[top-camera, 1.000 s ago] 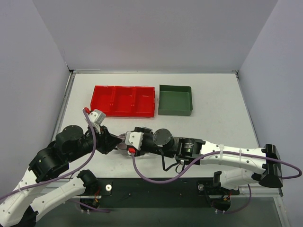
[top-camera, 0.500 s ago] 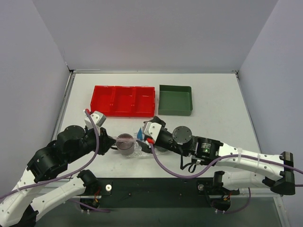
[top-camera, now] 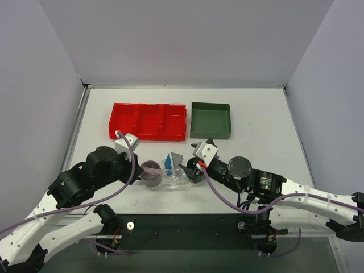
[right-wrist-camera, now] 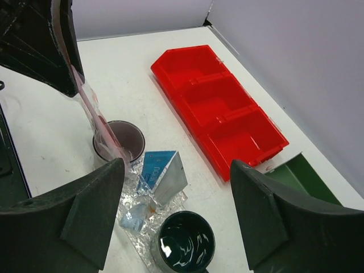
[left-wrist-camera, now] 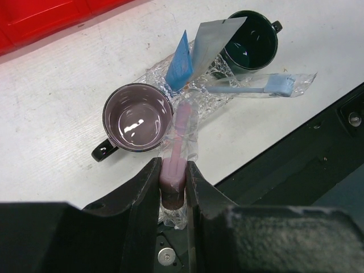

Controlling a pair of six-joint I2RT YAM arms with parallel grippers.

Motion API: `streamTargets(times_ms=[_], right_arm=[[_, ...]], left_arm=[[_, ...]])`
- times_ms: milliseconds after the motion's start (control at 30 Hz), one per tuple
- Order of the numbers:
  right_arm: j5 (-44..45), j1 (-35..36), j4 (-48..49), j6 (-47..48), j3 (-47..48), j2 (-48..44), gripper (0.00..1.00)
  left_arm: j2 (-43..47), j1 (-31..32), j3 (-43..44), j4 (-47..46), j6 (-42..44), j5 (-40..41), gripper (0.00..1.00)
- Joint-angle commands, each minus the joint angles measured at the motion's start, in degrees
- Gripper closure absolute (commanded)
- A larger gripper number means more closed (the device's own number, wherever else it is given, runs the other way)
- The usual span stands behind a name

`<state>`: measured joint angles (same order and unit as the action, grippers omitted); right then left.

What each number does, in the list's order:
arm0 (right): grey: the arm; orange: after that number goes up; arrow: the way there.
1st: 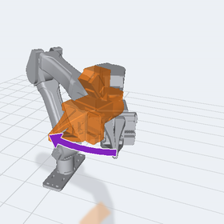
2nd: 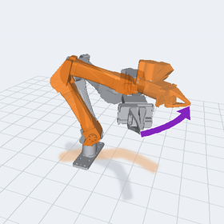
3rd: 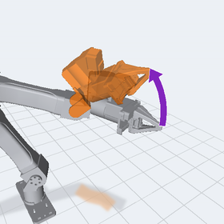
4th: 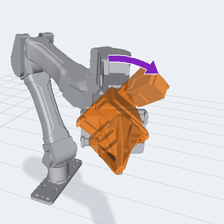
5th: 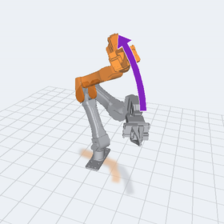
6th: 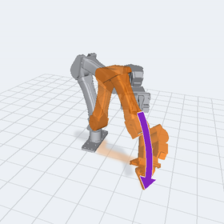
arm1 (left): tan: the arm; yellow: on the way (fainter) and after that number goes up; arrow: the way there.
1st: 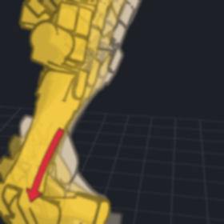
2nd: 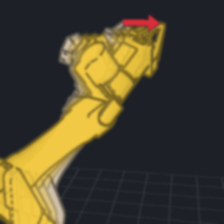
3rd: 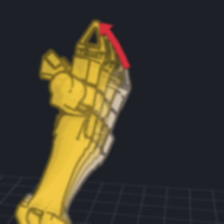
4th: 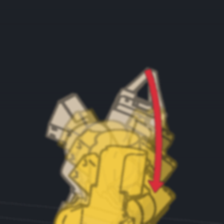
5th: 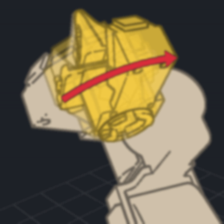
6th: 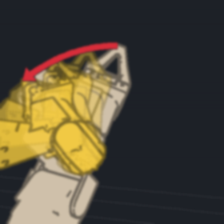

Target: Prepare toiletry sets of a toothbrush and toothpaste on the tray

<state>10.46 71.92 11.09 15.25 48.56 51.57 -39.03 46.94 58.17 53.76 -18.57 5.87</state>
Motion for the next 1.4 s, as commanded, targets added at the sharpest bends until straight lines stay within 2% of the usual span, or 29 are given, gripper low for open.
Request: streamTargets(times_ms=[0,300,833,1367], right_arm=[[3.16,-0.38,0.60,-2.94,-1.18,-2.17,0.30],[5.10,-0.38,0.60,-3.47,-2.76,-4.02,0.30],[7.12,-0.55,0.42,-3.73,-4.35,-5.16,0.30],[7.38,-1.87,1.12,-3.82,-6.37,-7.36,0.30]], left_arm=[[-0.52,0.08,0.01,-4.01,0.90,0.02,1.00],[-2.01,0.00,-2.19,-7.52,0.46,-2.00,1.00],[-3.78,0.17,-2.80,-7.88,-0.42,-0.51,1.00],[-2.81,0.17,-7.81,-12.09,-6.04,2.04,1.00]])
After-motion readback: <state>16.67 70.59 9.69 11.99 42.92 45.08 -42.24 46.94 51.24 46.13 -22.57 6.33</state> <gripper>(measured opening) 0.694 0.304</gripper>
